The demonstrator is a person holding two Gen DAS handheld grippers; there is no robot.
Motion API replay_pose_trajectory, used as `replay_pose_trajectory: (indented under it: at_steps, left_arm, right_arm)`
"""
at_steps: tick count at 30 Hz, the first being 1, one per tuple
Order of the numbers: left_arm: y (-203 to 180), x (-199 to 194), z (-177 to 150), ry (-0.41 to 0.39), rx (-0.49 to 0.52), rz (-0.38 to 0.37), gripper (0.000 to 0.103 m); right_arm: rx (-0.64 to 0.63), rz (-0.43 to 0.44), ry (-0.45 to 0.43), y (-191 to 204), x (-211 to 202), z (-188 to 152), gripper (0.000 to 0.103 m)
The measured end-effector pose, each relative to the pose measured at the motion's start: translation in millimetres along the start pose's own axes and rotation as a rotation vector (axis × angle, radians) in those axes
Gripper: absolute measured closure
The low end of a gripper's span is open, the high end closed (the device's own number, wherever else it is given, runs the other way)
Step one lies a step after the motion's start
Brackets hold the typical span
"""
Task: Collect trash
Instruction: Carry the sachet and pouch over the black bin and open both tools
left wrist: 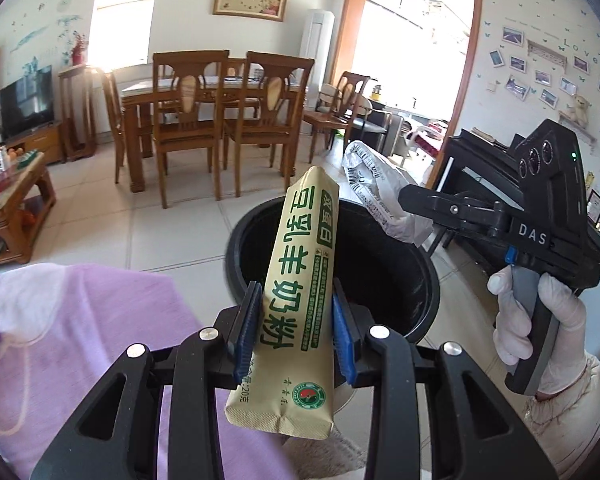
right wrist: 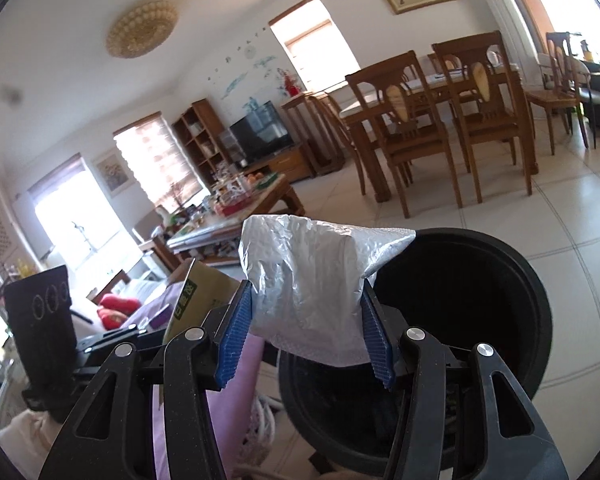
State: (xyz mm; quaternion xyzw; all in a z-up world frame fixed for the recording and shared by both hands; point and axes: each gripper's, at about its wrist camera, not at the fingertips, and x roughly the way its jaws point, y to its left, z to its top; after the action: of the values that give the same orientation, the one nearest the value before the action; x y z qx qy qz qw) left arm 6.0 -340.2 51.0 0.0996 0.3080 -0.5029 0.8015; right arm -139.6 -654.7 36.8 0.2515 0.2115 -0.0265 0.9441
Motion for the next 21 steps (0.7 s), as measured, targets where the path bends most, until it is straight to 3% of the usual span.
replay_pose_trajectory:
  at_steps: [6,11,21]
  left_arm:
    - [-14,30,11,0.008,-0.011,-0.028,0.069]
    - [-26,62,16,0.052,-0.012,-0.039,0.069]
    - [-26,104,24,0.120,-0.011,0.010,0.067]
  right_arm:
    - [0.033,-0.052,0.002,-44,-10,-9,0.051]
    - [0.061,-0.077,0.017,-53,-3,-18,0.050]
    - [0.086,-0.121,0.049,-60,11,-31,0.049]
